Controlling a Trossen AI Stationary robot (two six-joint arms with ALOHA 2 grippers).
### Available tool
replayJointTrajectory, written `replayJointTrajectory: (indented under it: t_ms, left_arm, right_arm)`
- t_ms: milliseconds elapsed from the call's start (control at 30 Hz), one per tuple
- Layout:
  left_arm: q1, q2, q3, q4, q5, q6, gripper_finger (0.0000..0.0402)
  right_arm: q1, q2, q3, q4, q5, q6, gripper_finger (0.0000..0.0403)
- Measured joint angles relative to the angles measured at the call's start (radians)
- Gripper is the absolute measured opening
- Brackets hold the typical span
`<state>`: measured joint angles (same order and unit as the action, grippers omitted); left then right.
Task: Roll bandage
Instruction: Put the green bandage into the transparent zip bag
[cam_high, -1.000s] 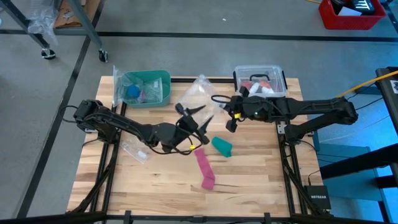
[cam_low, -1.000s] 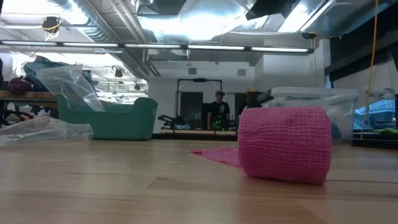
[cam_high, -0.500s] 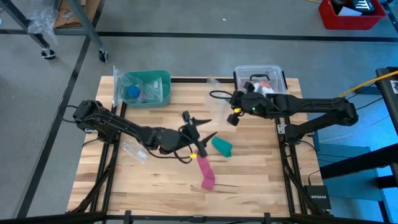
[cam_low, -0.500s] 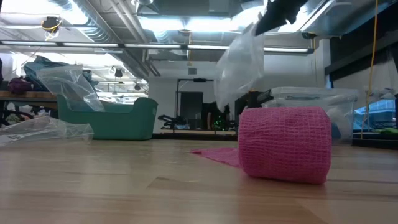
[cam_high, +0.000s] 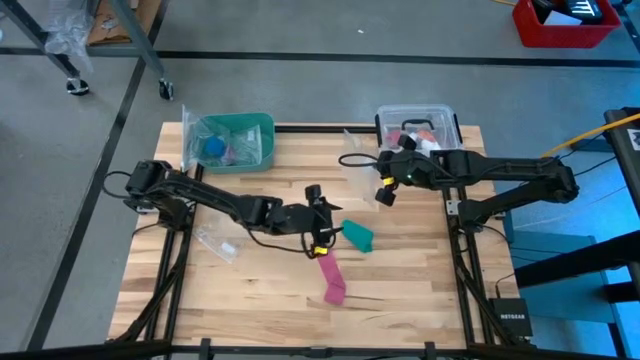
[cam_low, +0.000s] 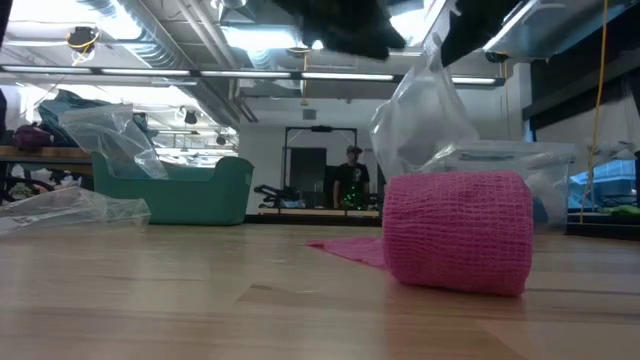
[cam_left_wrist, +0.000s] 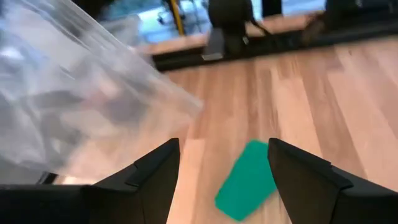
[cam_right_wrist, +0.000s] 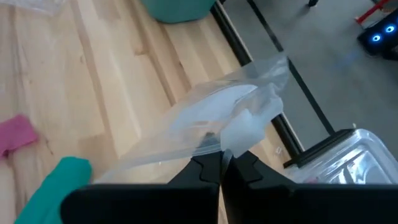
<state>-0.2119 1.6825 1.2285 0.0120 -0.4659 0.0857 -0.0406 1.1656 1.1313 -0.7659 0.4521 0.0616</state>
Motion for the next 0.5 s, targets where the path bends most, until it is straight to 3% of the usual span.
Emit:
replayJointTrajectory:
  t_ms: [200, 500]
  left_arm:
    - [0.059, 0.091, 0.000, 0.017, 0.150, 0.034, 0.0235]
    - [0.142, 0.254, 0.000, 0.175, 0.351, 0.020, 0.0235]
  right_arm:
    - [0.000, 0.000, 0.000, -0.023, -0.041, -0.016, 0.0001]
    - [0.001, 0.000, 0.000, -0.022, -0.053, -0.018, 0.0001]
